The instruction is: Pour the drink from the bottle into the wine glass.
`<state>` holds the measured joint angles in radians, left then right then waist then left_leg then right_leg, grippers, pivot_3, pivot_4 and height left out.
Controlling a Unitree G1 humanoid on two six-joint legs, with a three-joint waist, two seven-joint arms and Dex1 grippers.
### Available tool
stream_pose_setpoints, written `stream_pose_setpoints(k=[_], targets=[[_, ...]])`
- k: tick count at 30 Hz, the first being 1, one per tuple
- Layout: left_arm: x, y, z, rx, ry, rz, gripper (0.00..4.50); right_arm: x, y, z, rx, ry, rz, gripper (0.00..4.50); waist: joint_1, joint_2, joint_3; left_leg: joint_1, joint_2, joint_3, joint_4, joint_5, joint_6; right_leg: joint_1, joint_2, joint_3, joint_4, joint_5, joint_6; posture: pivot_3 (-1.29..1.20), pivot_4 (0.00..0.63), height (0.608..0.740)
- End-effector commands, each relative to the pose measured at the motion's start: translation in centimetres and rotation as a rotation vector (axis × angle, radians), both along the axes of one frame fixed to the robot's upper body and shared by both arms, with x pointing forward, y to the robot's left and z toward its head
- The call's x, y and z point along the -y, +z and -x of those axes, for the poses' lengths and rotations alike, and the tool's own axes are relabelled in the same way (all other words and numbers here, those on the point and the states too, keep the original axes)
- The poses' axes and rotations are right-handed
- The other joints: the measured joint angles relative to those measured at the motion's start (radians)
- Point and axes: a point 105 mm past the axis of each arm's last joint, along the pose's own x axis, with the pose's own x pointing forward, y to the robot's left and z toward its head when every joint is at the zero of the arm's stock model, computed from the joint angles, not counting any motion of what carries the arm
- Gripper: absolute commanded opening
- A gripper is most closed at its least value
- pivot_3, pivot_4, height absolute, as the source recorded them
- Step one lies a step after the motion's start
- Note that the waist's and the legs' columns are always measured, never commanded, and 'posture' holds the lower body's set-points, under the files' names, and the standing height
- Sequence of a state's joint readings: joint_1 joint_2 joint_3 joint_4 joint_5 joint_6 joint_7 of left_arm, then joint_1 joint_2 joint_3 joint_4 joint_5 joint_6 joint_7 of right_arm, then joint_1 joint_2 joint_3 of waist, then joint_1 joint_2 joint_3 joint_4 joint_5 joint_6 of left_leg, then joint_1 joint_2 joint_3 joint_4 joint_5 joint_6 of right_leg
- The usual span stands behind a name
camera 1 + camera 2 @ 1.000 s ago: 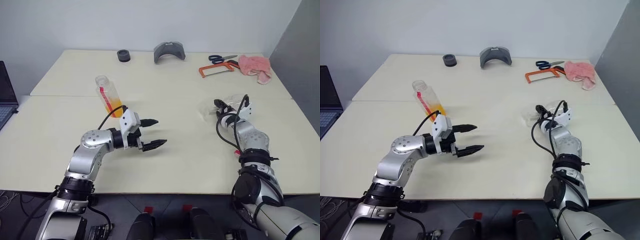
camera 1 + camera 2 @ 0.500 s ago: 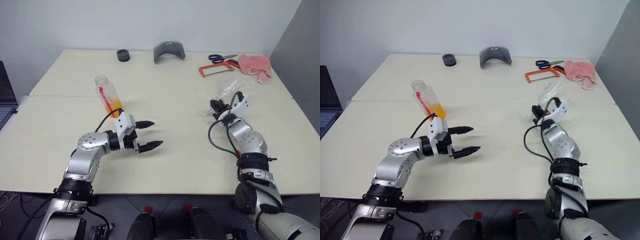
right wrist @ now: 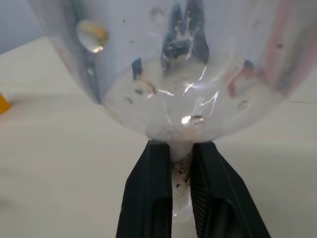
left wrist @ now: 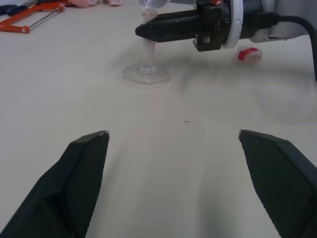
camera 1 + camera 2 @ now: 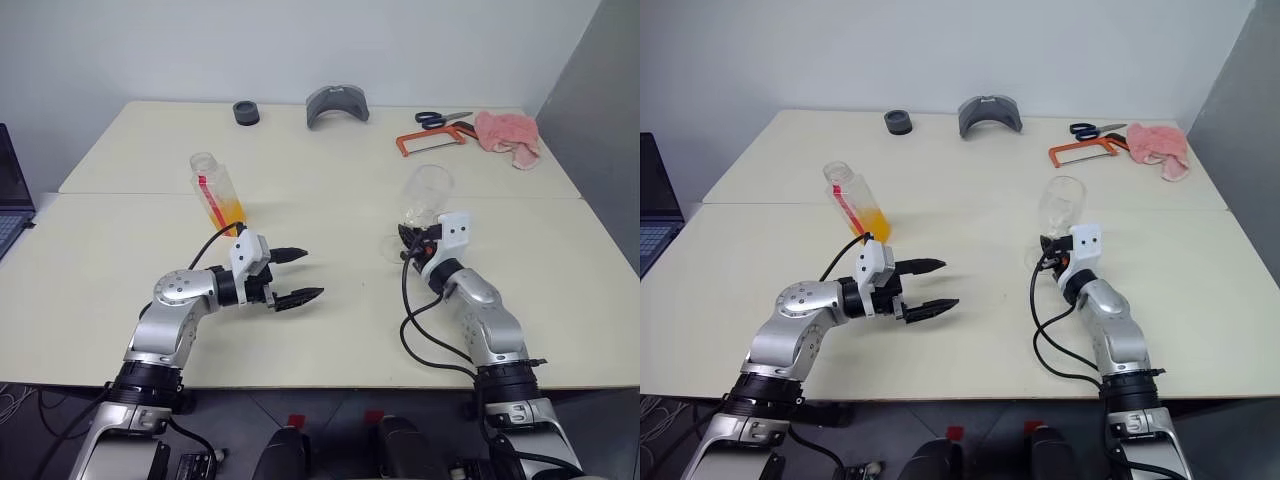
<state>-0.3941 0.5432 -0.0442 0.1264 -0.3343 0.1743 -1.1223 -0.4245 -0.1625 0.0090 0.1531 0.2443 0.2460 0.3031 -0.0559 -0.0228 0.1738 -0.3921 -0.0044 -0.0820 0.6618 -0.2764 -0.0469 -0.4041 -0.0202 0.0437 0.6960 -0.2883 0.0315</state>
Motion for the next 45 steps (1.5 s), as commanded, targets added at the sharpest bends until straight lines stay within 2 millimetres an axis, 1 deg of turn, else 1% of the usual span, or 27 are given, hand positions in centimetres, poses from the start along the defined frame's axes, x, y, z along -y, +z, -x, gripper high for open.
stream_pose_setpoints(k=[1,3,5,7,11,16,19,24,27,29,30,33,39,40,45], targets=[[-0.3,0.9,-0.1,0.039,0.030,0.006,4.50,-1.0,-2.2,0.2,-0.050,0.046,0.046,0.20,0.000,0.000,0.000,0.000,0.000,0.000,0.000,0.000,0.000,0.000,0.000,0.000,0.000,0.000,0.000,0.00,0.150,0.740],[-1.1,1.1,-0.6,0.060,0.100,0.007,4.50,-1.9,-0.5,-0.2,0.019,0.079,0.036,0.20,-0.002,0.000,0.000,0.000,0.000,0.000,0.000,0.000,0.000,0.000,0.000,0.000,0.000,0.000,0.000,0.00,0.150,0.740],[-2.2,1.1,-1.0,0.086,0.193,0.000,4.50,-3.6,1.1,-0.4,0.094,0.138,0.032,0.20,-0.005,0.000,0.000,0.001,0.000,0.000,0.000,0.000,0.000,-0.001,0.001,0.001,0.000,0.000,0.000,0.00,0.150,0.740],[-3.2,1.3,-1.1,0.093,0.265,0.010,4.50,-5.4,2.2,-0.6,0.156,0.192,0.053,0.20,-0.012,0.000,0.001,0.001,0.000,0.001,-0.001,0.000,0.000,-0.001,0.001,0.001,0.000,0.000,0.000,0.00,0.150,0.740],[-4.6,1.5,-0.8,0.113,0.366,-0.004,4.50,-8.6,2.6,-1.4,0.196,0.270,0.086,0.20,-0.025,0.001,0.002,0.001,0.001,0.000,-0.001,0.000,0.000,-0.002,0.001,0.001,0.001,0.000,0.000,0.00,0.150,0.740],[-4.9,2.1,-0.1,0.117,0.418,0.009,4.50,-10.7,2.2,-2.3,0.206,0.323,0.127,0.20,-0.019,0.001,0.002,0.000,0.002,0.000,-0.001,0.000,0.000,-0.002,-0.002,0.001,0.001,0.000,0.000,0.00,0.150,0.740],[-4.8,2.5,0.4,0.124,0.438,0.013,4.50,-11.4,1.7,-2.4,0.204,0.353,0.137,0.20,-0.015,0.001,0.002,-0.001,0.000,0.000,0.000,0.000,0.000,-0.002,-0.004,0.001,0.000,0.000,0.000,0.00,0.150,0.740],[-4.3,3.0,0.8,0.124,0.449,0.016,4.50,-11.3,0.8,-2.5,0.193,0.354,0.141,0.20,-0.013,0.001,0.002,0.000,0.001,0.000,-0.001,0.000,0.000,-0.002,-0.003,0.001,0.001,0.000,0.000,0.00,0.150,0.740],[-4.0,3.4,0.9,0.123,0.451,0.017,4.50,-11.2,0.6,-2.5,0.184,0.352,0.120,0.20,-0.013,0.001,0.002,0.000,0.001,0.000,-0.001,0.000,0.000,-0.002,-0.003,0.001,0.001,0.000,0.000,0.00,0.150,0.740],[-3.8,3.7,0.8,0.125,0.451,0.019,4.50,-11.1,0.7,-2.4,0.180,0.348,0.094,0.90,-0.011,0.001,0.002,0.000,0.001,0.000,-0.001,0.000,0.000,-0.002,-0.003,0.001,0.001,0.000,0.000,0.00,0.150,0.740],[-3.8,3.9,0.8,0.126,0.451,0.022,4.50,-11.1,0.8,-2.4,0.179,0.352,0.089,1.09,-0.010,0.001,0.002,0.000,0.001,0.000,-0.001,0.000,0.000,-0.002,-0.003,0.001,0.001,0.000,0.000,0.00,0.150,0.740],[-3.6,4.2,0.7,0.129,0.446,0.037,4.50,-11.1,0.8,-2.2,0.184,0.360,0.090,2.07,-0.007,0.001,0.002,0.000,0.001,0.000,-0.001,0.000,0.000,-0.002,-0.003,0.001,0.001,0.000,0.000,0.00,0.150,0.740],[-3.4,4.5,0.6,0.134,0.450,0.071,4.50,-11.0,0.8,-1.6,0.179,0.395,0.090,4.29,-0.006,0.001,0.002,0.000,0.001,0.000,-0.001,0.000,0.000,-0.002,-0.003,0.001,0.001,0.000,0.000,0.00,0.150,0.740],[-3.4,4.3,0.5,0.131,0.455,0.074,4.50,-10.9,0.6,-1.4,0.173,0.404,0.095,4.44,-0.006,0.001,0.002,0.000,0.001,0.000,-0.001,0.000,0.000,-0.002,-0.003,0.001,0.001,0.000,0.000,0.00,0.150,0.740],[-4.1,3.4,0.6,0.111,0.491,0.090,4.50,-9.8,-0.1,-0.4,0.151,0.432,0.131,4.44,-0.004,0.001,0.002,0.000,0.001,0.000,-0.001,0.000,0.000,-0.002,-0.003,0.001,0.001,0.000,0.000,0.00,0.150,0.740]])
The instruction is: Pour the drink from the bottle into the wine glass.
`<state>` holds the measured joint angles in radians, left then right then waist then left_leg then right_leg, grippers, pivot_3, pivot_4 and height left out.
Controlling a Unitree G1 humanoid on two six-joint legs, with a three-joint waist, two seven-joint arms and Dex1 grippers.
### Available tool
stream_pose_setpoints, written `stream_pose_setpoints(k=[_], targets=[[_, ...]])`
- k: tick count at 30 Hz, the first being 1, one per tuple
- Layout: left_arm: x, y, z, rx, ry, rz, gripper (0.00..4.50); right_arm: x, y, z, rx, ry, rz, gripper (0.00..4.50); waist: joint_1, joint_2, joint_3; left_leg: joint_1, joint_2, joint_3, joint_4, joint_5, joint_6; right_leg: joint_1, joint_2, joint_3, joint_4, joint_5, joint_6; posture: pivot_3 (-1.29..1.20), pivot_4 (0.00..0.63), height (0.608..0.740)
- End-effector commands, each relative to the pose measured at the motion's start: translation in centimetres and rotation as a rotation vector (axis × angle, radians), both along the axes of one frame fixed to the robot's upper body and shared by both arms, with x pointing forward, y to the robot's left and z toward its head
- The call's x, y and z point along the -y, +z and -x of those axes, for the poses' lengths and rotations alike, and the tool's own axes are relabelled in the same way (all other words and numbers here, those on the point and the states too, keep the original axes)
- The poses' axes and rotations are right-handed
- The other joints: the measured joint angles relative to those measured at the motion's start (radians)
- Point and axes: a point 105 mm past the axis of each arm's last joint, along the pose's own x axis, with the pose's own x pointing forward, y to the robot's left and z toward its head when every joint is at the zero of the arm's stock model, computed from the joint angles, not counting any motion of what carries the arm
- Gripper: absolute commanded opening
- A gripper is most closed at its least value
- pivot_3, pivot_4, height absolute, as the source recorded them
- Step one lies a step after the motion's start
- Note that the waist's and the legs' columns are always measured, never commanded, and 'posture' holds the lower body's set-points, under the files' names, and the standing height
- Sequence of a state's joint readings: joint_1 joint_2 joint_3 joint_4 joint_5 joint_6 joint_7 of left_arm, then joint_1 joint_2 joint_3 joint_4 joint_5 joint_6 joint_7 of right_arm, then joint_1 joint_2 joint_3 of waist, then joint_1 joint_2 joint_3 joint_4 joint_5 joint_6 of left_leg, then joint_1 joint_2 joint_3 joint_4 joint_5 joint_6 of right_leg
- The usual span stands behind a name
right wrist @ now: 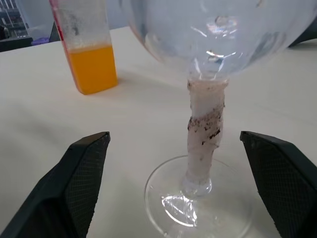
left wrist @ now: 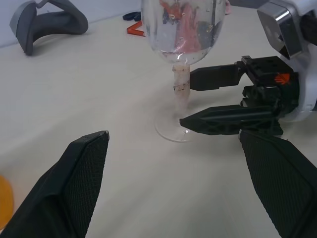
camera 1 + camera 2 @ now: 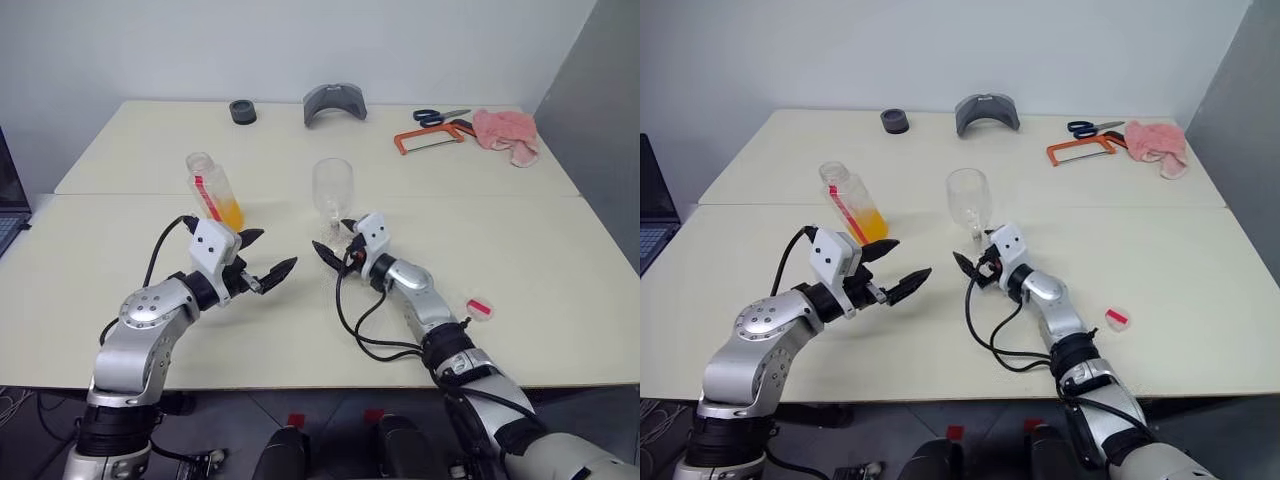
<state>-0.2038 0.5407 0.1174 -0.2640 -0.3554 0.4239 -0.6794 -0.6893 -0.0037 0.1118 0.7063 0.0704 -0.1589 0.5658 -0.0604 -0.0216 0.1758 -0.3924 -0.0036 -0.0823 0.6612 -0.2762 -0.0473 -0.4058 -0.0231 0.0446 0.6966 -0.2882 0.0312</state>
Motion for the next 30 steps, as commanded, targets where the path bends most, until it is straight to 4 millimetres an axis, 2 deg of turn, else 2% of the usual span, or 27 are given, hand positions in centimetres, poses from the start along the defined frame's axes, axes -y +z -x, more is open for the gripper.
stream_pose_setpoints(k=[1,4,7,10,14,19,30], targets=[[-1.1,0.2,0.2,0.031,0.054,0.040,4.50,1.0,0.6,1.2,0.023,0.043,0.034,4.44,0.002,0.000,0.000,0.000,0.000,0.000,0.000,0.000,0.000,0.000,0.000,0.000,0.000,0.000,0.000,0.00,0.150,0.740],[-2.7,-0.9,0.2,0.026,0.148,0.046,4.50,2.7,0.1,3.1,0.001,0.083,0.096,4.44,0.006,0.000,0.000,-0.001,0.000,0.000,0.000,0.000,0.000,0.000,-0.001,0.000,-0.001,0.000,0.000,0.00,0.150,0.740],[-4.6,-1.5,-0.1,0.029,0.256,0.061,4.50,3.3,0.7,5.5,0.002,0.149,0.123,4.44,0.009,0.000,0.000,-0.001,0.000,-0.001,0.000,0.000,0.000,0.000,-0.001,0.000,-0.001,0.000,0.000,0.00,0.150,0.740],[-6.7,-2.1,-0.2,0.036,0.364,0.077,4.50,3.5,2.4,8.3,0.035,0.218,0.132,4.44,0.008,0.000,0.000,-0.001,0.001,-0.001,0.000,0.000,0.000,0.000,0.000,0.000,-0.001,0.000,0.000,0.00,0.150,0.740],[-9.3,-2.0,-1.2,0.078,0.516,0.056,4.50,3.2,5.3,10.9,0.090,0.268,0.105,4.44,0.010,0.000,0.000,-0.001,0.001,-0.002,0.000,0.000,0.000,0.000,0.000,-0.001,-0.001,0.000,0.000,0.00,0.150,0.740],[-10.0,-1.4,-2.6,0.089,0.528,0.087,4.50,2.6,6.6,12.2,0.098,0.321,0.111,4.44,0.024,-0.001,0.000,-0.001,0.000,-0.003,0.001,0.000,0.000,0.002,0.000,-0.003,-0.002,0.000,0.000,0.00,0.150,0.740],[-10.7,0.8,-6.2,0.144,0.477,0.044,4.50,1.6,7.8,12.2,0.139,0.341,0.133,4.44,0.027,-0.001,0.000,-0.001,-0.002,-0.002,0.001,0.000,0.000,0.001,0.001,-0.003,-0.003,0.000,0.000,0.00,0.150,0.740]])
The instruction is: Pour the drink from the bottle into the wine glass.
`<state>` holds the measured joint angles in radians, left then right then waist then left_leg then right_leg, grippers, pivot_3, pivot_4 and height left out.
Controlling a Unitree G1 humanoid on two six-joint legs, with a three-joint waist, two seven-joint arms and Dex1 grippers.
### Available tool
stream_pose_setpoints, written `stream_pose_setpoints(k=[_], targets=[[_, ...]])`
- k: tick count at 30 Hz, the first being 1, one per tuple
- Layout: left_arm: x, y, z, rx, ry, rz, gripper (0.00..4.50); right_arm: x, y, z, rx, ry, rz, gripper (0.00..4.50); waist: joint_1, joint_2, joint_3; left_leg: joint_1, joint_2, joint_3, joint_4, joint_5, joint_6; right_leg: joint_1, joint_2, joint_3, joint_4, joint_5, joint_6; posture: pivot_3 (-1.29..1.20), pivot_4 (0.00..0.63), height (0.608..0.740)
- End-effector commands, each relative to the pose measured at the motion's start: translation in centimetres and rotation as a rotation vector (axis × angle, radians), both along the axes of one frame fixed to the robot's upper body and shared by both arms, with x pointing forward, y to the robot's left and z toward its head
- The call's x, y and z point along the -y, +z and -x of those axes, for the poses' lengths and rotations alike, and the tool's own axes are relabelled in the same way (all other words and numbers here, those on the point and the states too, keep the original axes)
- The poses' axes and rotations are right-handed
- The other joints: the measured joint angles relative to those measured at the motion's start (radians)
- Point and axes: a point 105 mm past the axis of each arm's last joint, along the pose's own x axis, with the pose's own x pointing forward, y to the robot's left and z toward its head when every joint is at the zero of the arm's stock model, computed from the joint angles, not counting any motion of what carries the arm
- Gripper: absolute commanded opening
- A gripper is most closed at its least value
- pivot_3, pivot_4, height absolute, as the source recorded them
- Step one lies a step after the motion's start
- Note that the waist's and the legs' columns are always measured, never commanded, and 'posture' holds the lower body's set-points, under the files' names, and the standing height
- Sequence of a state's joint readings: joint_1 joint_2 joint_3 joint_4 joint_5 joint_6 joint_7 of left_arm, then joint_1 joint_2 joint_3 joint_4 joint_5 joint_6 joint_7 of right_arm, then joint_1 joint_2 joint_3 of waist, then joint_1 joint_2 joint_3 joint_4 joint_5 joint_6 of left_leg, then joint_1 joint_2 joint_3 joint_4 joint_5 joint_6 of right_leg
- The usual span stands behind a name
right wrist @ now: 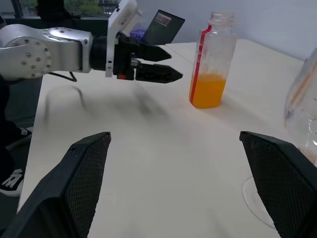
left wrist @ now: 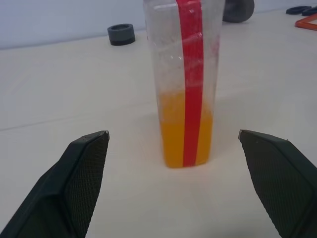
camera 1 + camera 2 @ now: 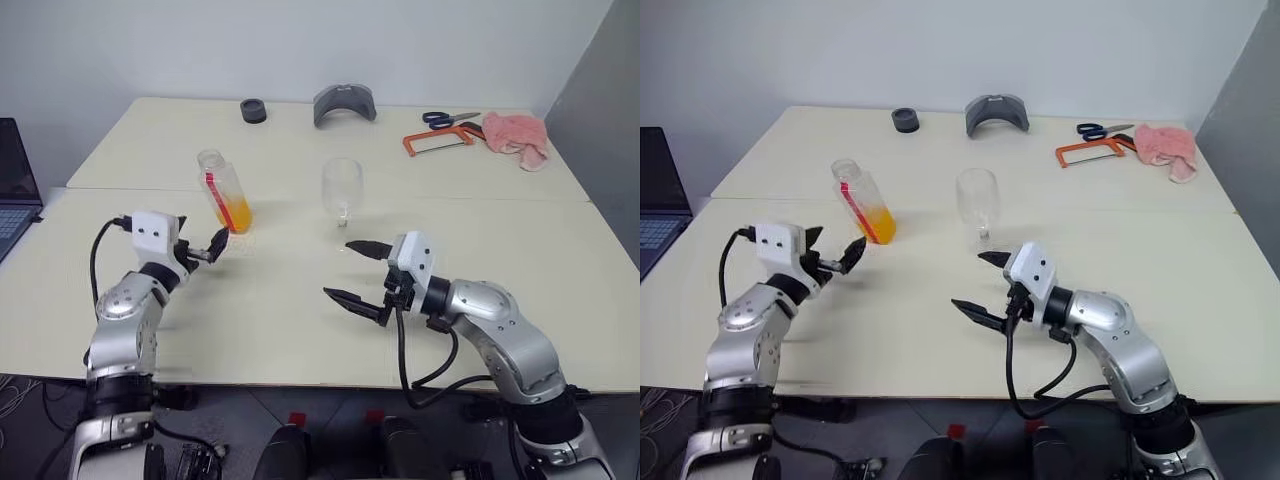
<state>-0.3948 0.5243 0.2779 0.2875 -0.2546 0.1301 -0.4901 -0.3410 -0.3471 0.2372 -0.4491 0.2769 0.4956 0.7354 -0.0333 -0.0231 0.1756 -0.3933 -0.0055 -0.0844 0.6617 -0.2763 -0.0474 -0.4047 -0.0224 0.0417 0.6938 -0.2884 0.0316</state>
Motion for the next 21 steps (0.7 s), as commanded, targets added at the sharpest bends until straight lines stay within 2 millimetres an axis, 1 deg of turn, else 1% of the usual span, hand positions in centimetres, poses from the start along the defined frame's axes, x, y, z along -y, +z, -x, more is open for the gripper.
stream_pose_setpoints(k=[1,11,21], targets=[[-0.3,1.5,-0.9,0.045,-0.010,-0.048,4.50,-0.5,1.4,0.6,0.060,0.030,-0.011,4.44,0.001,0.000,0.000,0.000,0.000,0.000,0.000,0.000,0.000,0.000,0.000,0.000,0.000,0.000,0.000,0.00,0.150,0.740],[0.6,2.6,-3.2,0.055,-0.060,-0.065,4.50,-0.6,1.5,0.4,0.072,0.021,0.001,4.44,0.000,0.000,0.000,-0.001,-0.001,-0.001,0.000,0.000,0.000,0.000,0.000,-0.001,0.000,0.000,0.000,0.00,0.150,0.740],[1.4,3.9,-5.2,0.084,-0.055,-0.056,4.50,-0.6,1.6,0.2,0.085,0.011,-0.002,4.44,0.000,0.000,0.000,-0.001,-0.001,-0.001,0.001,0.000,0.000,0.000,0.000,-0.001,0.000,0.000,0.000,0.00,0.150,0.740]])
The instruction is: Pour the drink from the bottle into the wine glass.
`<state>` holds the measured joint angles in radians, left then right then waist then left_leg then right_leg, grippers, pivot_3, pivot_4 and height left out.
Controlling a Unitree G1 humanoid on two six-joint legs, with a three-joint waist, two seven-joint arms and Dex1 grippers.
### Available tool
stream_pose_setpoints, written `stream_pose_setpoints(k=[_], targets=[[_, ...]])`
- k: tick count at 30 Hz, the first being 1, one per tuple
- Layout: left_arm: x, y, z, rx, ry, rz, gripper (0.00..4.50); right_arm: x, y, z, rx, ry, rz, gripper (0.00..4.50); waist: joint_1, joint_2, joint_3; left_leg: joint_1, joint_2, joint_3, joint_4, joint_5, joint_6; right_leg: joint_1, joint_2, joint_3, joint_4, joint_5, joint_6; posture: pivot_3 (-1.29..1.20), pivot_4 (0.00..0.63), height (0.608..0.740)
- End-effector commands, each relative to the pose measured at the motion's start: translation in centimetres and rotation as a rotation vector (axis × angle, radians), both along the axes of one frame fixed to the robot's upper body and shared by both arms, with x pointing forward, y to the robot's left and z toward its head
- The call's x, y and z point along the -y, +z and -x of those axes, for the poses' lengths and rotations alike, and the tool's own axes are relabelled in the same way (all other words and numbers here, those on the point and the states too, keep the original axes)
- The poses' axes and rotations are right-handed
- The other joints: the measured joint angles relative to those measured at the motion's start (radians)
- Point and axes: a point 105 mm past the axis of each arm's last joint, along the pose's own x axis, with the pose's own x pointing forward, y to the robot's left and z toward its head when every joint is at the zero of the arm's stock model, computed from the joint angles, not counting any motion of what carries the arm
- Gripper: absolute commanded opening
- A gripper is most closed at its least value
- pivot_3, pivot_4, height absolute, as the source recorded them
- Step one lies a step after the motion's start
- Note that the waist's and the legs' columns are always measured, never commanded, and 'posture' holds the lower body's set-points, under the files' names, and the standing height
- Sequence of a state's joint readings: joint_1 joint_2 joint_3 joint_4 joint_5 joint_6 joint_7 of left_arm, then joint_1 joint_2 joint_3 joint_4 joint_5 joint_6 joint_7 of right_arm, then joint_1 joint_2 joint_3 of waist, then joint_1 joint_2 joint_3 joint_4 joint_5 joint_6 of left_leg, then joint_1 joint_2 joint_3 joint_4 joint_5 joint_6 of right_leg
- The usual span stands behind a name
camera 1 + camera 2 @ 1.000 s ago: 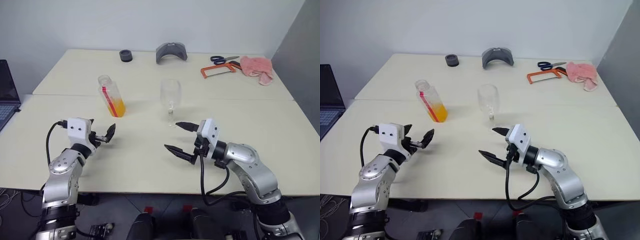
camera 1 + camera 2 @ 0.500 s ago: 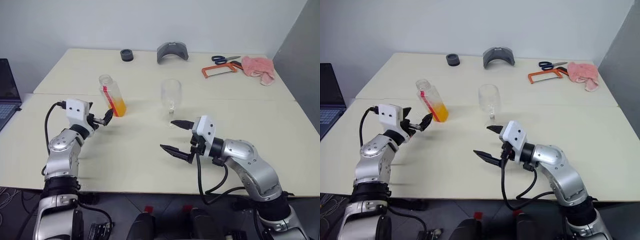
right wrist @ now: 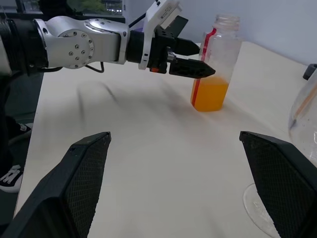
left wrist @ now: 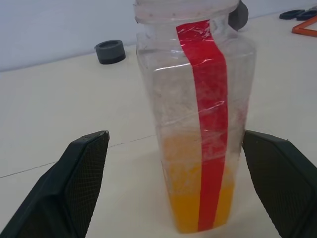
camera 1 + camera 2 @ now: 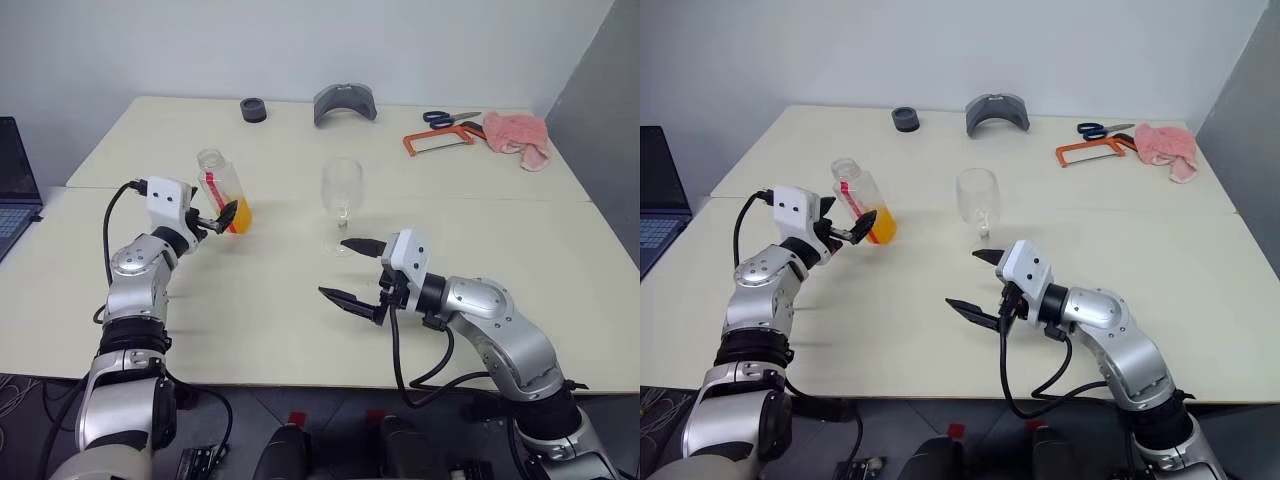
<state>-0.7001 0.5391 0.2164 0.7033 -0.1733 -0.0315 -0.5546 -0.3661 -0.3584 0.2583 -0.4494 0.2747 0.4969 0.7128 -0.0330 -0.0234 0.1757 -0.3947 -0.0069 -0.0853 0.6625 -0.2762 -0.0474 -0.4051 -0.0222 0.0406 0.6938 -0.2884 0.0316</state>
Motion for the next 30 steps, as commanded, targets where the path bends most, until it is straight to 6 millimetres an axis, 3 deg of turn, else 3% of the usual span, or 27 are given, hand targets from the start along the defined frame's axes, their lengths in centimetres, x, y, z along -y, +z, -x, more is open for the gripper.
stream_pose_setpoints(k=[1,2,5,12,17,21,30], targets=[[0.7,2.0,-0.8,0.067,-0.005,-0.016,4.50,-0.3,1.3,0.3,0.065,0.013,-0.016,4.44,0.000,0.000,0.000,0.000,0.000,0.000,0.000,0.000,0.000,0.000,0.000,0.000,0.000,0.000,0.000,0.00,0.150,0.740],[0.9,2.1,-1.0,0.070,-0.012,-0.014,4.50,-0.3,1.4,0.3,0.067,0.013,-0.016,4.44,0.000,0.000,0.000,0.000,0.000,0.000,0.000,0.000,0.000,0.000,0.000,0.000,0.000,0.000,0.000,0.00,0.150,0.740],[1.3,2.3,-1.2,0.075,-0.024,-0.013,3.89,-0.3,1.4,0.2,0.069,0.012,-0.017,4.50,-0.001,0.000,0.000,0.000,0.000,0.000,0.000,0.000,0.000,0.000,0.000,0.000,0.000,0.000,0.000,0.00,0.150,0.740],[1.7,1.9,-1.2,0.069,-0.044,-0.002,1.83,-0.2,1.5,0.1,0.086,-0.006,-0.024,4.50,-0.002,0.000,0.000,0.000,0.000,0.000,0.000,0.000,0.000,-0.001,0.000,0.000,0.000,0.000,0.000,0.00,0.150,0.740],[3.4,2.6,-0.7,0.114,-0.124,-0.077,1.69,0.7,2.3,-0.6,0.122,-0.067,-0.051,4.50,-0.001,0.000,0.000,0.000,0.000,0.000,0.000,0.000,0.000,-0.001,0.000,0.000,0.000,0.000,0.000,0.00,0.150,0.740],[6.0,4.6,0.0,0.216,-0.223,-0.282,1.68,2.3,3.4,-0.6,0.155,-0.091,-0.094,4.50,0.002,0.000,0.000,-0.002,0.000,-0.001,0.001,0.000,0.000,-0.001,0.000,0.000,0.000,0.000,0.000,0.00,0.150,0.740],[10.1,8.9,0.1,0.396,-0.320,-0.510,1.68,4.3,4.7,-2.0,0.124,-0.180,-0.171,4.50,0.002,0.000,0.000,-0.002,-0.001,0.000,0.001,0.000,0.000,-0.001,0.000,0.000,0.000,0.000,0.000,0.00,0.150,0.740]])
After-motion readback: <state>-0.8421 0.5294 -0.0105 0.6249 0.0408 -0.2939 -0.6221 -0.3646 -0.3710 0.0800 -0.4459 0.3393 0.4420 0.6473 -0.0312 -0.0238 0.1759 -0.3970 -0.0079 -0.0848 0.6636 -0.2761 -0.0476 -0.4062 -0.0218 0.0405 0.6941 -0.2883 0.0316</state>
